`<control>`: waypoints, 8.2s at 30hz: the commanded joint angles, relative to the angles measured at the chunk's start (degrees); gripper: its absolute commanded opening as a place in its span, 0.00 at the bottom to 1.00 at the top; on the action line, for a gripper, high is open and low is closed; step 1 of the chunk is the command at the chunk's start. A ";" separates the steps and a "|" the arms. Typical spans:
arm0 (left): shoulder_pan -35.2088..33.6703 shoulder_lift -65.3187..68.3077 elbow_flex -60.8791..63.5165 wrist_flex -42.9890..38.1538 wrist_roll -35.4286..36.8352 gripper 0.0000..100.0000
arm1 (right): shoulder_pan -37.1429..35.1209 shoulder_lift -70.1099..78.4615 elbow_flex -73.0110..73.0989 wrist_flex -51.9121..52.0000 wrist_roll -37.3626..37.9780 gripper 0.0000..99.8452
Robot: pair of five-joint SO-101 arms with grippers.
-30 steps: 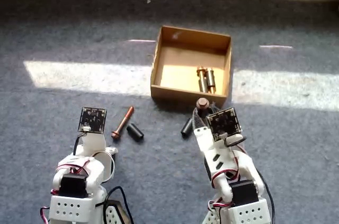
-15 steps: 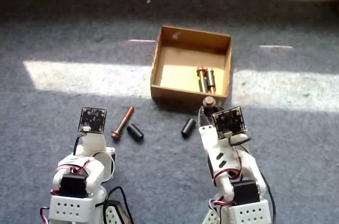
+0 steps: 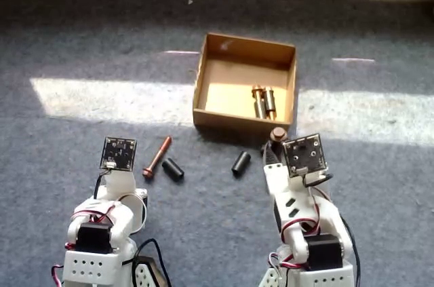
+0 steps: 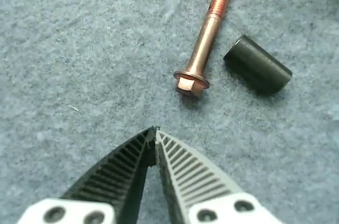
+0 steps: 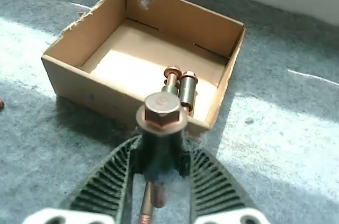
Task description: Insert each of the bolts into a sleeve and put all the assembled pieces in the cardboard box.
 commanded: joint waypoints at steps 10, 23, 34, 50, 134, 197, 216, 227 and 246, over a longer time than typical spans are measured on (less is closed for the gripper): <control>-0.57 -1.80 1.19 0.26 -0.35 0.01 | 0.66 12.35 -15.78 -1.19 4.40 0.01; -0.57 -1.80 1.19 0.26 -0.35 0.01 | 0.75 47.08 -33.80 -7.08 4.57 0.01; -0.57 -1.80 1.19 0.26 -0.35 0.01 | 0.75 67.47 -44.97 -21.32 4.66 0.01; -0.57 -1.80 1.19 0.26 -0.35 0.01 | 1.71 100.53 -53.14 -36.88 4.66 0.01; -0.57 -1.80 1.19 0.26 -0.35 0.01 | -19.38 76.53 -43.47 11.91 -35.60 0.15; -0.57 -1.80 1.19 0.26 -0.44 0.01 | -13.05 112.04 -57.98 8.75 -38.95 0.01; -0.57 -1.80 1.19 0.26 -0.44 0.01 | -10.95 78.46 -46.02 10.07 -35.25 0.01; -0.57 -1.80 1.19 0.26 -0.44 0.01 | -6.99 64.13 -37.41 10.07 -35.25 0.01; -0.57 -1.80 1.19 0.26 -0.44 0.01 | -6.99 35.65 -11.65 0.04 -34.90 0.01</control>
